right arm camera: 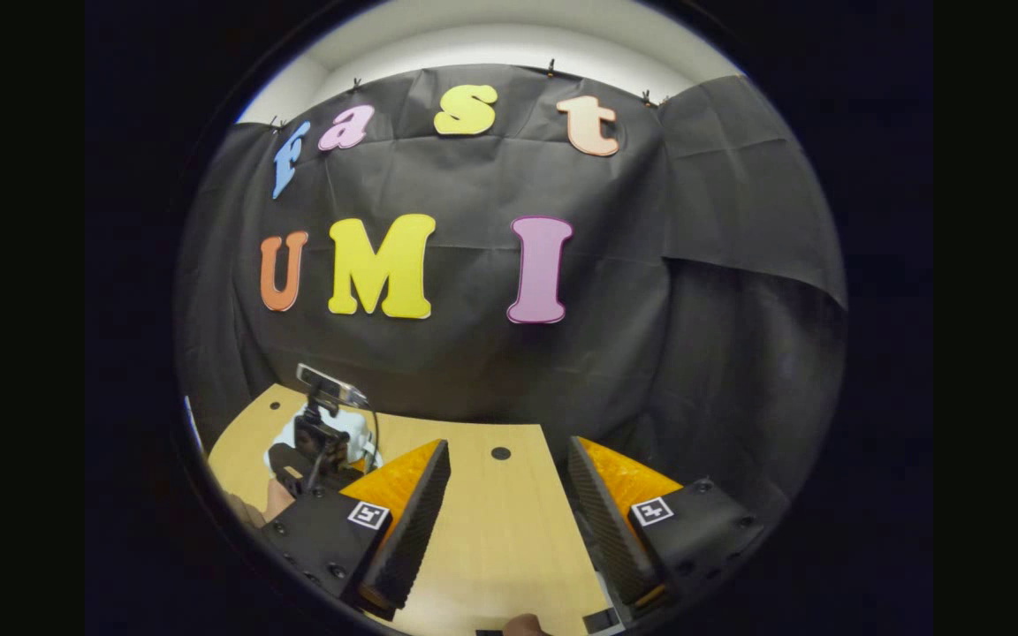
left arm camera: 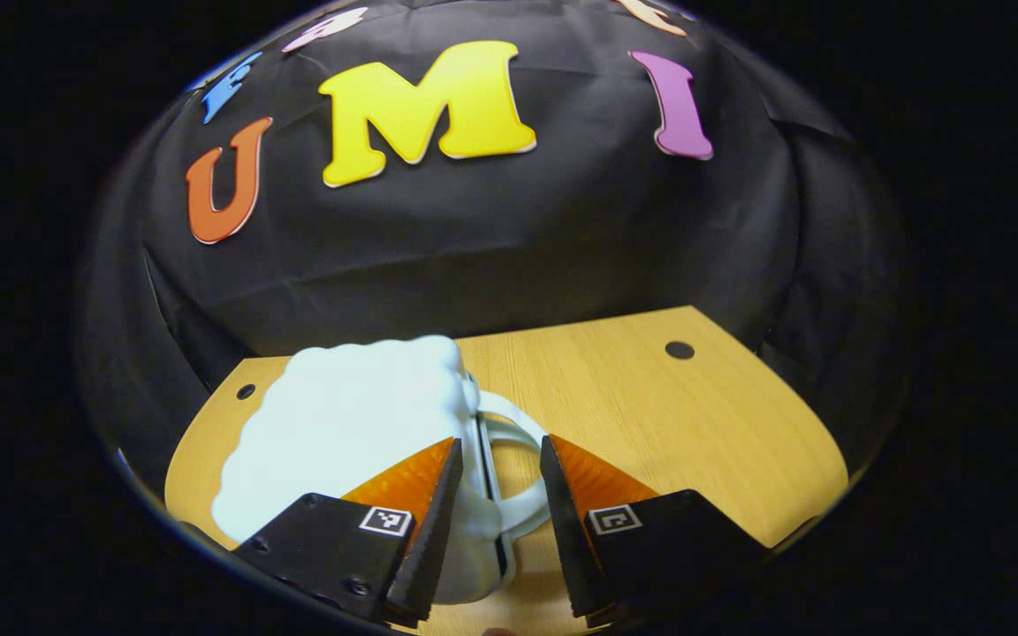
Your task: First open the suitcase, pack the skin care products into it, and then close the suitcase.
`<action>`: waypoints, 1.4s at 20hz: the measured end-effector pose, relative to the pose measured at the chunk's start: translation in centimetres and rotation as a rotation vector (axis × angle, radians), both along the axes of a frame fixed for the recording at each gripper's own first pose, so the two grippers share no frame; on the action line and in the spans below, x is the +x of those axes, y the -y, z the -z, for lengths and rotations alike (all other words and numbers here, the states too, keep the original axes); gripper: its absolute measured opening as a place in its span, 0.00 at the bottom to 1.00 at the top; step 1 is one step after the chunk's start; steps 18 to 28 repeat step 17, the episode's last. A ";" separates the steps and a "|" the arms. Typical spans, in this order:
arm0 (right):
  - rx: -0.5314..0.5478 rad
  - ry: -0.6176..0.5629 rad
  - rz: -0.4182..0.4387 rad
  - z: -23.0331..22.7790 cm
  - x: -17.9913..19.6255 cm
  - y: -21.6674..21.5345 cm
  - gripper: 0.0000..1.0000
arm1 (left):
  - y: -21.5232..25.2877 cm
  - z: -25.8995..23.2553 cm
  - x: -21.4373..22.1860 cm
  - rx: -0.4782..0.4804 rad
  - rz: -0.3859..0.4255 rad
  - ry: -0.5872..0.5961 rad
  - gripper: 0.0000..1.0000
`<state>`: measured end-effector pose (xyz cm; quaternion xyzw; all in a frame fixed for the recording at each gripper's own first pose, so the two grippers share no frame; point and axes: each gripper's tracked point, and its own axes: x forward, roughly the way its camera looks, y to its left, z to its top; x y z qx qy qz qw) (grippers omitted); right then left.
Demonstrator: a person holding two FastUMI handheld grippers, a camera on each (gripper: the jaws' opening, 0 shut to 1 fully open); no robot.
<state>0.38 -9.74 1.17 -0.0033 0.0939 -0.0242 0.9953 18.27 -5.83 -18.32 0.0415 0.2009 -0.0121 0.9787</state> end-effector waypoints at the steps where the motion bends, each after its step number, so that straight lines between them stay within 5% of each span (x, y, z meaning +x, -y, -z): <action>1: 0.005 0.006 -0.004 -0.3 0.2 -0.7 0.81 | -0.8 -2.1 -0.9 -0.016 -0.019 0.031 0.60; 2: 0.010 0.012 -0.010 -0.6 0.7 -1.5 0.81 | -1.9 -4.6 -1.8 -0.026 -0.039 0.066 0.76; 3: 0.014 0.020 -0.018 -1.0 1.1 -2.5 0.81 | -3.5 -7.3 -2.8 -0.026 -0.060 0.111 0.74; 8: 0.041 0.062 -0.074 -1.9 3.0 -8.9 0.81 | -9.8 -16.4 -9.8 0.090 -0.121 0.286 0.93; 17: 0.023 0.072 -0.215 -1.2 3.6 -20.8 0.80 | -14.5 -23.0 -16.5 0.043 -0.129 0.401 0.93; 28: 0.023 0.072 -0.215 -1.2 3.6 -20.8 0.80 | -14.5 -23.0 -16.5 0.043 -0.129 0.401 0.93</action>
